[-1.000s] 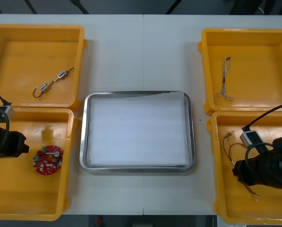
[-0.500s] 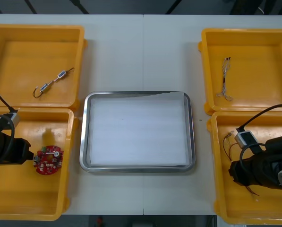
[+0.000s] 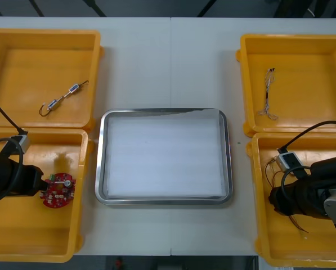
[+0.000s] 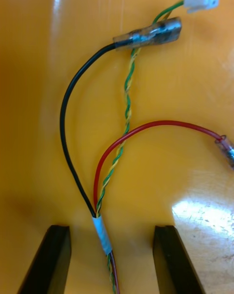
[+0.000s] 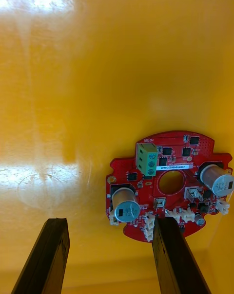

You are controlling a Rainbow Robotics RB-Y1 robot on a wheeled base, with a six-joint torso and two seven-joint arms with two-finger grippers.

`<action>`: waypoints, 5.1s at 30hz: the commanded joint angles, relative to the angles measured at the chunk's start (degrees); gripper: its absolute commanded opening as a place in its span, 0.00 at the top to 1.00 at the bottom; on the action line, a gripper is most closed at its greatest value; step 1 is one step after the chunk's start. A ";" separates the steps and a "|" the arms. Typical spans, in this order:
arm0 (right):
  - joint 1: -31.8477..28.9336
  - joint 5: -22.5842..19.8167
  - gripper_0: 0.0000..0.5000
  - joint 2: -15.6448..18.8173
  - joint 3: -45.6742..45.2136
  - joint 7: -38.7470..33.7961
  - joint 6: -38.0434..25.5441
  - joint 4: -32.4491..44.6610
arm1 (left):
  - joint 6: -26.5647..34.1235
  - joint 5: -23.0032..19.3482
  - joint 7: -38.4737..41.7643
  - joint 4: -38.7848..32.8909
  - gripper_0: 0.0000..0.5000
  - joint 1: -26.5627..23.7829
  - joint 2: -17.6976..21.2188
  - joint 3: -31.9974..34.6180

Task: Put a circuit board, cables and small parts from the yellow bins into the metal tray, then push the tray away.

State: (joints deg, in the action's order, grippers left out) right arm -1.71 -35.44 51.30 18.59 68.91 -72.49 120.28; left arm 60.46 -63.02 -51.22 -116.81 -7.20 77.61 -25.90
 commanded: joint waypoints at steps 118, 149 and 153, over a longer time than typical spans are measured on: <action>20.87 -26.96 1.00 2.76 -24.21 9.66 -37.51 15.25 | 22.06 -13.09 -3.54 -10.37 1.00 -12.66 2.28 20.02; 20.87 -26.96 1.00 2.76 -24.21 9.66 -37.51 15.25 | 27.51 17.14 37.24 -14.59 1.00 -34.55 -20.22 -17.86; 20.87 -26.96 1.00 2.76 -24.21 9.66 -37.51 15.25 | 26.90 19.78 37.86 -13.44 1.00 -34.55 -21.27 -20.59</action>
State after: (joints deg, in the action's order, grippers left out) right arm 17.76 -62.56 52.08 -4.34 75.58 -109.78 134.02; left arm 87.59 -44.92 -20.73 -129.62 -40.20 57.86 -44.27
